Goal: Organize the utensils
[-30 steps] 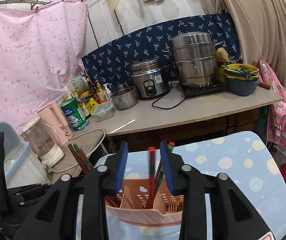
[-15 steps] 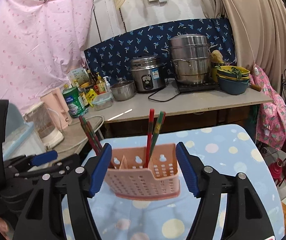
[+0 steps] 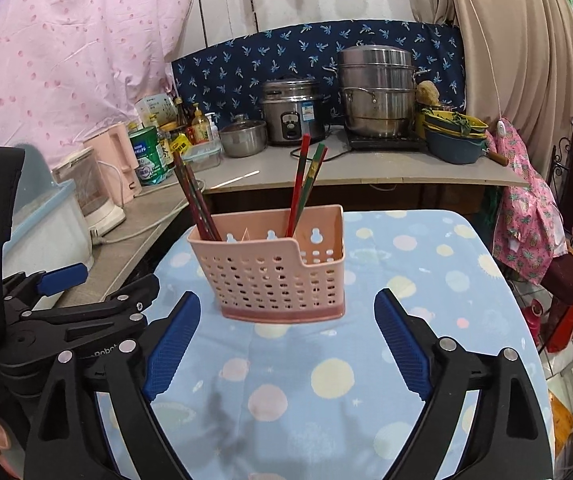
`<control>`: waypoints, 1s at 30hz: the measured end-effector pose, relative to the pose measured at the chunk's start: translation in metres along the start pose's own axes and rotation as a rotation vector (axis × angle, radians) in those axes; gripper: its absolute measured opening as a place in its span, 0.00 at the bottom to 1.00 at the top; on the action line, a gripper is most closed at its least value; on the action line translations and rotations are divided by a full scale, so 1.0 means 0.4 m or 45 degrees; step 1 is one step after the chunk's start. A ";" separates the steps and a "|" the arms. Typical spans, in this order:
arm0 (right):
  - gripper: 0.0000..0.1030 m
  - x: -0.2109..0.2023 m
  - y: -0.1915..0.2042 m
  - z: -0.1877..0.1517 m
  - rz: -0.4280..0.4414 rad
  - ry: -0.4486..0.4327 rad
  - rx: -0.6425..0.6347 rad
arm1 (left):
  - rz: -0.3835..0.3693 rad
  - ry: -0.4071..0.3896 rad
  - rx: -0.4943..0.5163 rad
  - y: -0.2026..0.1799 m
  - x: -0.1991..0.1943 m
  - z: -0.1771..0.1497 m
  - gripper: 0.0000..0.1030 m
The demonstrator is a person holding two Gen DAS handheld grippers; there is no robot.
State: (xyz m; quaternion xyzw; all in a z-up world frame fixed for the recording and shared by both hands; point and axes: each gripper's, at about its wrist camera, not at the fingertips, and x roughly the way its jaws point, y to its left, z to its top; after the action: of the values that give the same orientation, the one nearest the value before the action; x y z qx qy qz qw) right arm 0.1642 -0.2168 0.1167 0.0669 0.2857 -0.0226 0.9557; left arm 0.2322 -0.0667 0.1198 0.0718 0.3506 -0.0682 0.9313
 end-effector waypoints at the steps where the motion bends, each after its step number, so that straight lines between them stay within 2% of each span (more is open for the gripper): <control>1: 0.83 -0.002 -0.001 -0.008 -0.008 0.005 0.000 | -0.001 0.007 -0.005 0.001 -0.001 -0.009 0.86; 9: 0.84 -0.006 0.001 -0.057 -0.028 0.071 0.015 | 0.007 0.064 -0.012 0.002 0.006 -0.071 0.88; 12: 0.94 -0.006 -0.001 -0.070 -0.042 0.090 0.023 | 0.005 0.086 -0.022 0.007 0.012 -0.089 0.90; 30: 0.94 0.011 -0.023 -0.126 -0.100 0.162 0.022 | 0.005 0.153 -0.037 0.013 0.038 -0.140 0.91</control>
State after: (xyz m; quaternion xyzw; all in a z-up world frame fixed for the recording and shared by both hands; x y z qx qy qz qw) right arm 0.1398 -0.2190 0.0712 0.0652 0.3481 -0.0582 0.9334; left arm 0.2084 -0.0526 0.0684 0.0628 0.4066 -0.0568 0.9097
